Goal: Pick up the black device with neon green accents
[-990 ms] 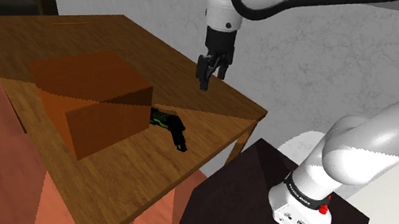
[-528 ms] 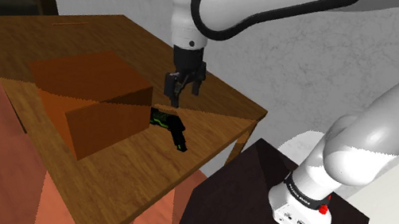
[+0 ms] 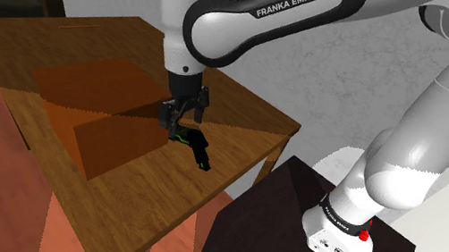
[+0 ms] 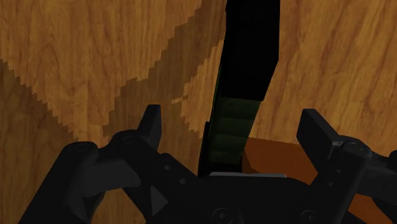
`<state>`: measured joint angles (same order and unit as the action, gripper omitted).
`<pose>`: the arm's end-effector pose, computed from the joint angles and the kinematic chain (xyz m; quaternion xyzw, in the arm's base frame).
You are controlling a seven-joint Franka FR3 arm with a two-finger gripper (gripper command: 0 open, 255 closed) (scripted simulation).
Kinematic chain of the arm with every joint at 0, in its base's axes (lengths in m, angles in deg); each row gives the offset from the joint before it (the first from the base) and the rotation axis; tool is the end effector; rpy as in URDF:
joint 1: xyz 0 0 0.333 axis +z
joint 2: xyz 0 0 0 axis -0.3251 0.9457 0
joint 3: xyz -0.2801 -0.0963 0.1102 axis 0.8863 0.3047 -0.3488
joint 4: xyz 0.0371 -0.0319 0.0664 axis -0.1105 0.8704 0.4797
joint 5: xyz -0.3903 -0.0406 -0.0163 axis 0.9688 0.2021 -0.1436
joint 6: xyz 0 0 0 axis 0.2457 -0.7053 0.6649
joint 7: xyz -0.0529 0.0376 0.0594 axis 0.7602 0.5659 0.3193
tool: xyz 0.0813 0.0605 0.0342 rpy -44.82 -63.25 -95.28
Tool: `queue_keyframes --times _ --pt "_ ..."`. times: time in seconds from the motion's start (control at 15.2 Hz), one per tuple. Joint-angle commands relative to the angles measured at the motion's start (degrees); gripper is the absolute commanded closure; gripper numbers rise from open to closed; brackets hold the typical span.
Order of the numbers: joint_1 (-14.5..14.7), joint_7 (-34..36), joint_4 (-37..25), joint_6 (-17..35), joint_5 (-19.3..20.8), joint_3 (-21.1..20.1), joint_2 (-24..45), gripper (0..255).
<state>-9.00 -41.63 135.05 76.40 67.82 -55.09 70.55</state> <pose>0.4335 0.2994 0.3952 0.9924 0.0890 -0.0842 0.0117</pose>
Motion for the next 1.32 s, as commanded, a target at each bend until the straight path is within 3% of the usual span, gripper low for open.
queue_keyframes --times 0.0,0.33,0.4,0.92,1.25 --pt "0.1 0.3 0.6 1.5 0.3 -0.1 0.9 0" --pt "0.2 0.6 2.0 4.1 0.9 -0.1 2.3 0" --pt "0.2 0.6 2.3 4.1 0.7 -0.2 2.0 255" --pt "1.0 1.7 4.0 5.1 0.1 -0.9 1.1 255" --pt "0.1 0.2 0.4 1.1 0.2 0.0 0.7 255"
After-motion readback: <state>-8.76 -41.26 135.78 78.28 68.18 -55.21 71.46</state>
